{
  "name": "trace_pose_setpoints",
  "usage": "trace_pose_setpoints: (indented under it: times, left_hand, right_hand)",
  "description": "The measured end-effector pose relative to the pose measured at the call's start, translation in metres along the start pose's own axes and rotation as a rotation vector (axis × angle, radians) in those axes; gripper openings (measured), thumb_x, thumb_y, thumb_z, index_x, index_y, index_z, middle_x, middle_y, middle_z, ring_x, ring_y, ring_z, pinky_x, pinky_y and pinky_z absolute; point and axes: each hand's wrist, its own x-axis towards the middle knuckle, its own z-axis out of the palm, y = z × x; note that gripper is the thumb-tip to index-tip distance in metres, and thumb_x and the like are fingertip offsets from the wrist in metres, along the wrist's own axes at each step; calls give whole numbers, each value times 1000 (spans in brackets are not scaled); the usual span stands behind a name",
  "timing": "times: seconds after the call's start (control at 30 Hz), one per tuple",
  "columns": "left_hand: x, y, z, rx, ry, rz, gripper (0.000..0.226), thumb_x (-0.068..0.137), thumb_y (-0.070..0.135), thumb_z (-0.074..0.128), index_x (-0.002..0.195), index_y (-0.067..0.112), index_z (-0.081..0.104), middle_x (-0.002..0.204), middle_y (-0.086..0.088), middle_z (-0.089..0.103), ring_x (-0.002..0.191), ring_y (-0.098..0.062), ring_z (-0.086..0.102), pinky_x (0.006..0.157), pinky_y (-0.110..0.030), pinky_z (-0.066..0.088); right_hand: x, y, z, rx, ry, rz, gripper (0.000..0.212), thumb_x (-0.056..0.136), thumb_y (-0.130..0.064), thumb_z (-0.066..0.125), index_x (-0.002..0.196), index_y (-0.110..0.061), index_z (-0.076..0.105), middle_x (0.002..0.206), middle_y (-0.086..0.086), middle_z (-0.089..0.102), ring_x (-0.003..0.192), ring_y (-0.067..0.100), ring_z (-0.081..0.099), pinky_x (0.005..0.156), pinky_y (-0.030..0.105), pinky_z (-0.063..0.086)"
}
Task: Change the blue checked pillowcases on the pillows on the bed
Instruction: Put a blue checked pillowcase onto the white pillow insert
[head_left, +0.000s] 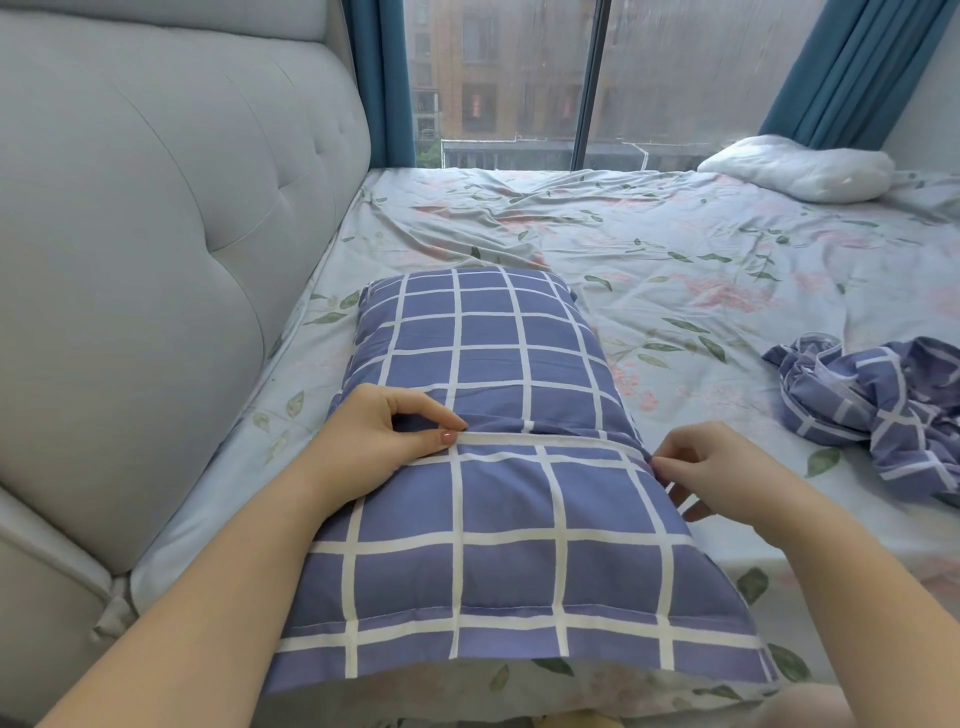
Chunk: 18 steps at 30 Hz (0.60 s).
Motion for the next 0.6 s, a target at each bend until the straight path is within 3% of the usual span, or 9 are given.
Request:
trace_pose_setpoints:
  times: [0.1, 0.2, 0.27, 0.33, 0.4, 0.5, 0.6]
  left_hand:
    - [2, -6, -6, 98, 41, -16, 14, 86, 15, 75, 86, 29, 79, 83, 18, 74, 85, 3, 66, 76, -9, 47]
    - [5, -16, -9, 236, 107, -84, 13, 83, 27, 77, 81, 39, 77, 81, 24, 72, 90, -5, 65, 91, -38, 51]
    - [3, -16, -6, 303, 147, -130, 17, 82, 31, 76, 79, 47, 74, 81, 30, 69, 95, -6, 62, 98, -44, 44]
    - [1, -10, 1, 389, 190, -151, 16, 84, 33, 73, 74, 46, 70, 84, 28, 68, 101, -8, 59, 98, -41, 36]
    - [-2, -3, 11, 494, 201, -144, 15, 88, 33, 69, 77, 43, 64, 94, 22, 65, 107, -10, 53, 87, -35, 26]
    - [-8, 11, 23, 570, 157, -94, 24, 90, 20, 64, 96, 43, 59, 112, 18, 51, 115, -12, 42, 86, -33, 20]
    - [-14, 30, 32, 503, 212, 15, 47, 82, -2, 57, 102, 40, 59, 117, 19, 45, 113, -10, 36, 86, -32, 21]
  right_hand:
    - [-10, -4, -2, 36, 11, -24, 23, 98, -20, 55, 82, -4, 61, 72, 8, 67, 63, 19, 63, 53, 31, 55]
    - [-17, -10, 0, 118, 44, -89, 24, 99, -20, 54, 80, -5, 56, 62, 4, 60, 53, 11, 55, 49, 28, 47]
    - [-21, -14, 2, 316, 51, -100, 25, 99, -18, 53, 78, -5, 54, 59, 4, 56, 53, 14, 52, 50, 30, 42]
    - [-23, -18, 6, 547, 47, -62, 27, 100, -16, 52, 75, -7, 52, 60, 5, 52, 54, 17, 48, 51, 31, 37]
    - [-22, -23, 12, 625, 78, -34, 27, 101, -17, 51, 76, -8, 50, 64, 6, 48, 58, 18, 44, 54, 31, 34]
    - [-21, -30, 21, 535, 155, -76, 25, 101, -24, 50, 80, -9, 51, 71, 7, 46, 67, 18, 41, 64, 32, 33]
    - [-22, -37, 23, 454, 202, -135, 30, 101, -27, 48, 77, -10, 49, 69, 4, 46, 66, 15, 40, 60, 31, 31]
